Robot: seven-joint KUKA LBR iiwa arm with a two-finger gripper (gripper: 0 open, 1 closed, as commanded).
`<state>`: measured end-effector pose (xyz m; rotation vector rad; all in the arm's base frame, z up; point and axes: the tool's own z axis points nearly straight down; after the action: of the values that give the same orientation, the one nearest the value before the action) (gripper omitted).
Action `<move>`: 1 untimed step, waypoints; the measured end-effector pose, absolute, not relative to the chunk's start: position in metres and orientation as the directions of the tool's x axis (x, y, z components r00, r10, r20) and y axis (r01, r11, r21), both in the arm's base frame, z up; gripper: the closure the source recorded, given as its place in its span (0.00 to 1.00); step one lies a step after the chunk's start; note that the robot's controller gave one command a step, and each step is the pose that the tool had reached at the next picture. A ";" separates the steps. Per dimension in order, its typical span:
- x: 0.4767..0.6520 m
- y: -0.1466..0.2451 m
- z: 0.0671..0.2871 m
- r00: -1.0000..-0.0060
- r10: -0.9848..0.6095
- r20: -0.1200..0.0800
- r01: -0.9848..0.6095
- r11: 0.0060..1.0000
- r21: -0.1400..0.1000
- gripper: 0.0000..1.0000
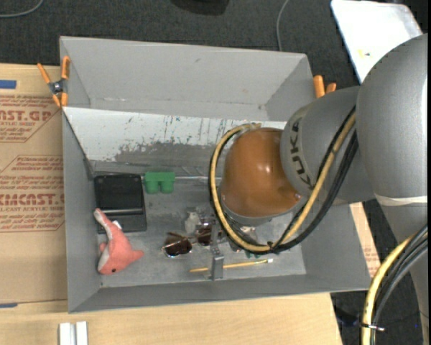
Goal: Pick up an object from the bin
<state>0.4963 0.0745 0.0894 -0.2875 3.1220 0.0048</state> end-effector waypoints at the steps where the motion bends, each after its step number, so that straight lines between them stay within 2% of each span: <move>1: 0.482 0.072 0.071 -0.971 -0.241 -0.007 -0.241 0.971 0.002 1.00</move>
Offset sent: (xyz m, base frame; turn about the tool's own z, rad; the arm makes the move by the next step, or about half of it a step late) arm 0.0000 0.0000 0.0000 0.0000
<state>0.4819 0.0719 0.0709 -0.3805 3.1113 0.0052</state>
